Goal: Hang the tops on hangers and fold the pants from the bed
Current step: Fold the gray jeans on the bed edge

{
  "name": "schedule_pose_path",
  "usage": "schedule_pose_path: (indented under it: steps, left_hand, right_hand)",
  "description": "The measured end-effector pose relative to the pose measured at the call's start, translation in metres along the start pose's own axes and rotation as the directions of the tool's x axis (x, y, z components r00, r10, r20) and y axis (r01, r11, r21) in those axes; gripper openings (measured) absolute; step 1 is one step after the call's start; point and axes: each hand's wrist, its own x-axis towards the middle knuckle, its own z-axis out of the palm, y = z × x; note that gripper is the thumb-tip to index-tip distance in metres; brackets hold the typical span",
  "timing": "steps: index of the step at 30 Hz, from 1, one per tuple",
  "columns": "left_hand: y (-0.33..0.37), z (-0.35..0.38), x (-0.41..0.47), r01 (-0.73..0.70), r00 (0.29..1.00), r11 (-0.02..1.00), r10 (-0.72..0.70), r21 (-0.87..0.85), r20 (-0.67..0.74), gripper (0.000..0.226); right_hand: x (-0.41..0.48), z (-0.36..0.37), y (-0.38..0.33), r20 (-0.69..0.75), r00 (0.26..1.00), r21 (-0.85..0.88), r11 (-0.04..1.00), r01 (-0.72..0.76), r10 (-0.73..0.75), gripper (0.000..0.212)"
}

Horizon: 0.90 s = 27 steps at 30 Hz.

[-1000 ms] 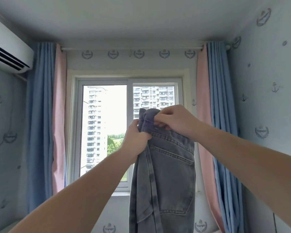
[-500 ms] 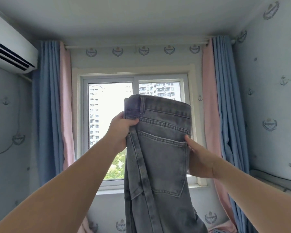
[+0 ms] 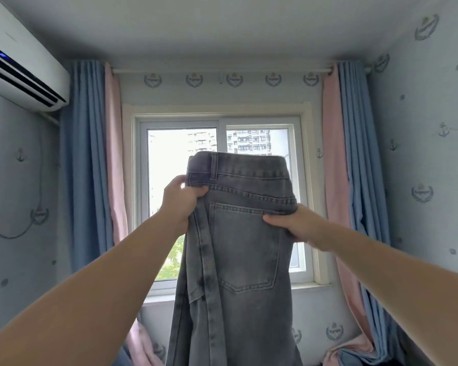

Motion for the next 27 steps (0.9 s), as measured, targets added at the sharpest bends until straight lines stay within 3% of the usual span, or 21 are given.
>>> schedule_pose_path:
  steps: [6,11,20,27]
  left_hand:
    - [0.036,-0.035,-0.017,-0.158,0.987,0.984,0.155,0.083,0.037,0.02]
    - [0.051,-0.046,-0.048,-0.272,0.96,0.941,0.28,0.201,-0.014,0.014]
    - [0.102,-0.045,-0.146,-0.351,0.917,0.886,0.391,0.304,-0.082,0.011]
    - [0.145,-0.054,-0.245,-0.362,0.91,0.868,0.408,0.34,-0.072,0.018]
  right_hand:
    - [-0.013,0.008,-0.052,-0.09,0.995,0.175,0.983,0.058,-0.042,0.061]
    - [-0.046,0.017,-0.075,-0.151,0.987,0.149,0.986,0.069,-0.046,0.048]
    - [-0.153,0.007,-0.121,-0.238,0.965,0.079,0.988,0.131,-0.109,0.046]
    - [-0.257,0.007,-0.14,-0.26,0.959,0.062,0.989,0.132,-0.111,0.048]
